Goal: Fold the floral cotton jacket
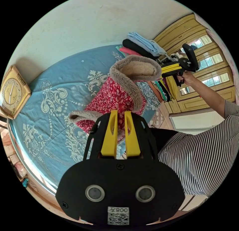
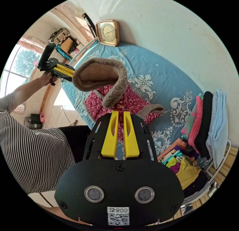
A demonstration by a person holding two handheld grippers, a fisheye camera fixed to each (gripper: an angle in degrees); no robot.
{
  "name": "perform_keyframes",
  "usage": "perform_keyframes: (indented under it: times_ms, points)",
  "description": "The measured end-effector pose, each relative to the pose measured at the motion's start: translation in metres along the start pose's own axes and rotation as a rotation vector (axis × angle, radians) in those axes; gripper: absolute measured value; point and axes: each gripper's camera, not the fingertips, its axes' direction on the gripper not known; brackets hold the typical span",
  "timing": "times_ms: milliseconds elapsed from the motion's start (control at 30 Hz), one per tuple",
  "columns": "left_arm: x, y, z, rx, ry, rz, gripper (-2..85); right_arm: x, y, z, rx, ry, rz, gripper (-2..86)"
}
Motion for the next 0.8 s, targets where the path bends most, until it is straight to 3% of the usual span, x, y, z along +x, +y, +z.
perform_keyframes:
  times_ms: [800]
  points:
    - [0.080,0.083,0.144,-0.278,-0.019,-0.124,3.3,-0.028,0.136,0.126,-0.176,-0.121,0.000,3.1]
